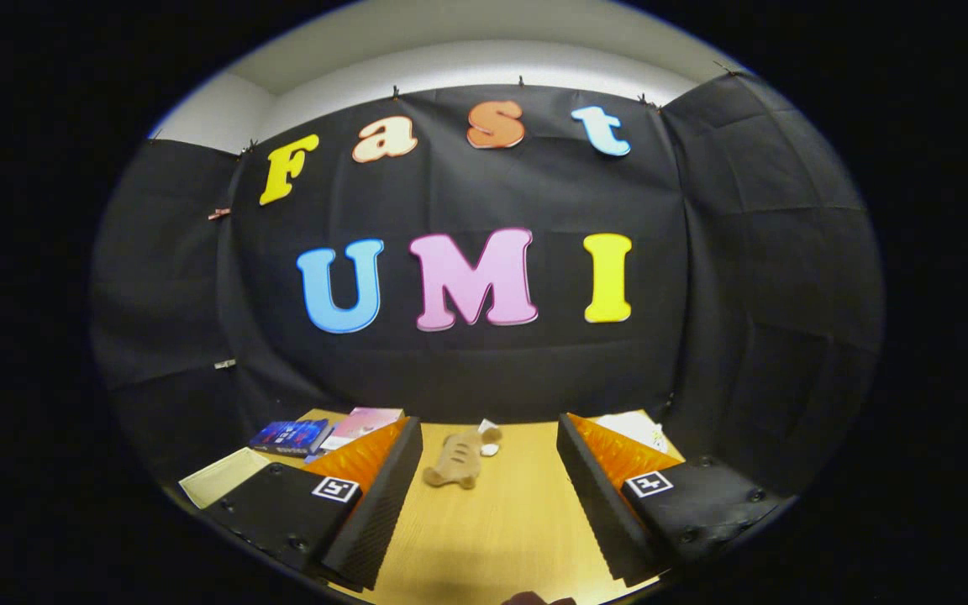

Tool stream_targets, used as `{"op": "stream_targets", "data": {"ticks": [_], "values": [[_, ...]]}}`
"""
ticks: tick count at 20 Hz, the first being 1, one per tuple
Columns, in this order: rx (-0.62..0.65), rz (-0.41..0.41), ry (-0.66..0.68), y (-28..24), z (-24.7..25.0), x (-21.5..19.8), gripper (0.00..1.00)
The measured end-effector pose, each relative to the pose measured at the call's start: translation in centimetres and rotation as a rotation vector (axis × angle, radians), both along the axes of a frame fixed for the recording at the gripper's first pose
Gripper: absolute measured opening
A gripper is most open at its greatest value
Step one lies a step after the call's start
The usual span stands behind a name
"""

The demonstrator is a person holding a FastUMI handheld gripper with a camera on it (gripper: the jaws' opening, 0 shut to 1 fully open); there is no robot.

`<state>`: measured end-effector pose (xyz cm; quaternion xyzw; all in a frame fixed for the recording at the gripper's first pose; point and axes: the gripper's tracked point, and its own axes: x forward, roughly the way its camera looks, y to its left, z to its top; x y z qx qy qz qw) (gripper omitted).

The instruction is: Open the storage box then place both shoes into the box .Put the left shoe in first, then the right shoe, with the right side of both shoes facing outward in a uniform manner.

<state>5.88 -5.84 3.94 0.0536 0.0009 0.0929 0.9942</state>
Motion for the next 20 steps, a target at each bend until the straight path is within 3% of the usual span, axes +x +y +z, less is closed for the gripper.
{"op": "stream_targets", "data": {"ticks": [7, 15, 20], "values": [[0.038, 0.043, -0.048, -2.4, -0.1, -1.3, 0.99], [-0.076, -0.061, -0.044, -3.2, -2.0, -2.5, 0.99], [-0.104, -0.08, -0.058, -2.2, -1.2, -3.7, 0.99]]}}
